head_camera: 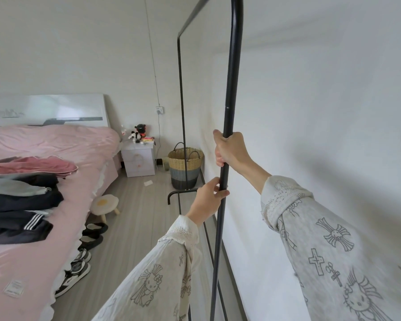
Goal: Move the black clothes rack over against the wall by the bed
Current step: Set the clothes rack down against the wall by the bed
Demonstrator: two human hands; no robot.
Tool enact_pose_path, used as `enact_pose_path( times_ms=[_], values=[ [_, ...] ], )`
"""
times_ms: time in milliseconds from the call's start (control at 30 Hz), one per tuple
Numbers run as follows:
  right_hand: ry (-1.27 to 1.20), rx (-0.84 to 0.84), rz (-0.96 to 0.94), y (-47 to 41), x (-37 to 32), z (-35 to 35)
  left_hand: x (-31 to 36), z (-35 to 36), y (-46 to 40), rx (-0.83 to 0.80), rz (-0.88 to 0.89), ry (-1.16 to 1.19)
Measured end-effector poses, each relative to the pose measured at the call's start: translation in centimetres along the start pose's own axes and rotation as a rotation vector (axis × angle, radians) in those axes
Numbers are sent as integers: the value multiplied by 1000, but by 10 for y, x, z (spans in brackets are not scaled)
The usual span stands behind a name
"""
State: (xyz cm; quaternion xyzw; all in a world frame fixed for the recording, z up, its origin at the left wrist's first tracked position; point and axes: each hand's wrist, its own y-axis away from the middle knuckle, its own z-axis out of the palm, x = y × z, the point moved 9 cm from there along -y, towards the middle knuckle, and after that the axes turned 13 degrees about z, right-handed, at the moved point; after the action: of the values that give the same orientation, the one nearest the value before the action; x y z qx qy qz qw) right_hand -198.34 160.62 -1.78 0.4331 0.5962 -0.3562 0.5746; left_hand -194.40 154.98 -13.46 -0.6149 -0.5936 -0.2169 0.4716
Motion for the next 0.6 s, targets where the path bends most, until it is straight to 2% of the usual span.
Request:
enact_pose_path(
  times_ms=[167, 500, 600],
  values=[
    [-16, -55, 39, -16, 1, 5, -8, -1, -14, 1, 6, 19],
    [74, -84, -68, -17, 0, 3, -8, 2, -8, -38, 7, 1],
    [180, -100, -88, -12, 5, 5, -9, 3, 0, -41, -19, -13]
  ],
)
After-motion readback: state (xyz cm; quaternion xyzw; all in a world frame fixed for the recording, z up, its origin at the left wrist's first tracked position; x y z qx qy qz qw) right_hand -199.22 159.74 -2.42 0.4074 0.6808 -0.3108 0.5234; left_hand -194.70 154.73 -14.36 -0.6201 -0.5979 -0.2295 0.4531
